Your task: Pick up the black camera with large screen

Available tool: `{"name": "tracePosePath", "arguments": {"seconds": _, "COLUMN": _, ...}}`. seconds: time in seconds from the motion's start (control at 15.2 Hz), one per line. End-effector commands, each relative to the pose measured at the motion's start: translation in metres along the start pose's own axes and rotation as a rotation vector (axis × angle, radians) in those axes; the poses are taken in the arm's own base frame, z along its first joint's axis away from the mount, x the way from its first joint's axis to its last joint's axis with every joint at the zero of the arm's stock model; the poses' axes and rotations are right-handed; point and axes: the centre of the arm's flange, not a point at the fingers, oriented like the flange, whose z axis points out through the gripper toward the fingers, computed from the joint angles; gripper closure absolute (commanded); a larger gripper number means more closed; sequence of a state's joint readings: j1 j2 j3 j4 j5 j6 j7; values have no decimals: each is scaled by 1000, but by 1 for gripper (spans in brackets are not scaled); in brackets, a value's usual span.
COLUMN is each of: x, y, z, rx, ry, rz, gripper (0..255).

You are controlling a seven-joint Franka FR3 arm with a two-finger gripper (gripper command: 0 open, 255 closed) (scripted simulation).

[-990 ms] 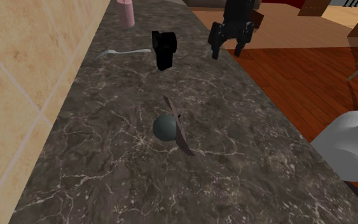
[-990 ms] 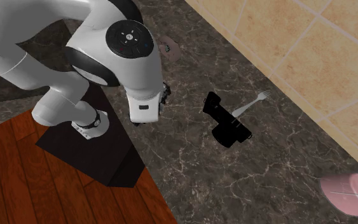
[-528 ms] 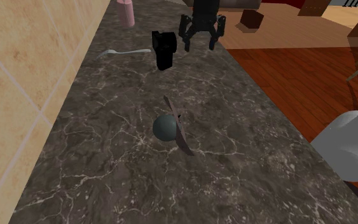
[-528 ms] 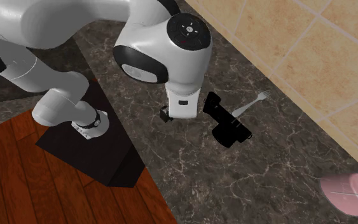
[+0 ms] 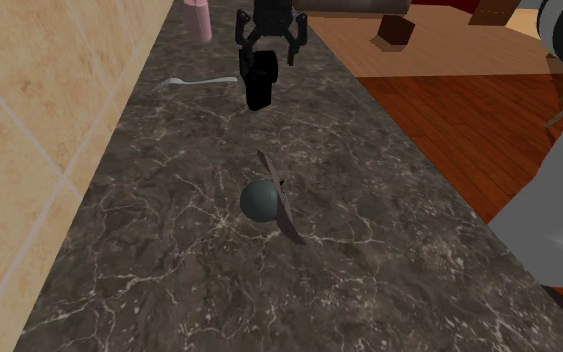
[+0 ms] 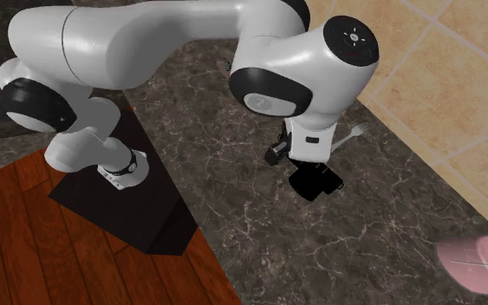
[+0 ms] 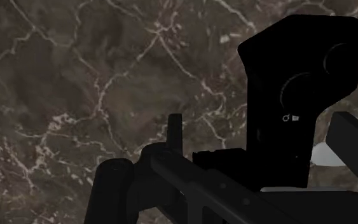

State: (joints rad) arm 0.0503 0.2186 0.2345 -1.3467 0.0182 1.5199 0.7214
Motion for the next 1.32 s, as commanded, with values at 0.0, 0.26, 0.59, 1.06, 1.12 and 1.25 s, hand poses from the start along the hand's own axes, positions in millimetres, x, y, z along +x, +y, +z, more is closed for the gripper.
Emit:
{"name": "tracePosePath", "arguments": {"seconds": 0.0, "x": 20, "y": -18, "z": -2, "rx": -1, "ry": 3, "rz": 25, "gripper": 0}}
{"name": "tracePosePath", "arguments": {"seconds": 0.26, "x": 35, "y": -32, "z": 7, "rx": -1, "ry": 5, "rz": 42, "gripper": 0}}
{"name": "tracePosePath", "arguments": {"seconds": 0.59, "x": 37, "y": -32, "z": 33, "rx": -1, "ry": 5, "rz": 42, "gripper": 0}}
{"name": "tracePosePath", "arguments": {"seconds": 1.06, "x": 36, "y": -32, "z": 36, "rx": -1, "ry": 5, "rz": 42, "gripper": 255}}
{"name": "tracePosePath", "arguments": {"seconds": 1.12, "x": 37, "y": -32, "z": 36, "rx": -1, "ry": 5, "rz": 42, "gripper": 255}}
{"name": "tracePosePath", "arguments": {"seconds": 1.25, "x": 37, "y": -32, "z": 37, "rx": -1, "ry": 5, "rz": 42, "gripper": 255}}
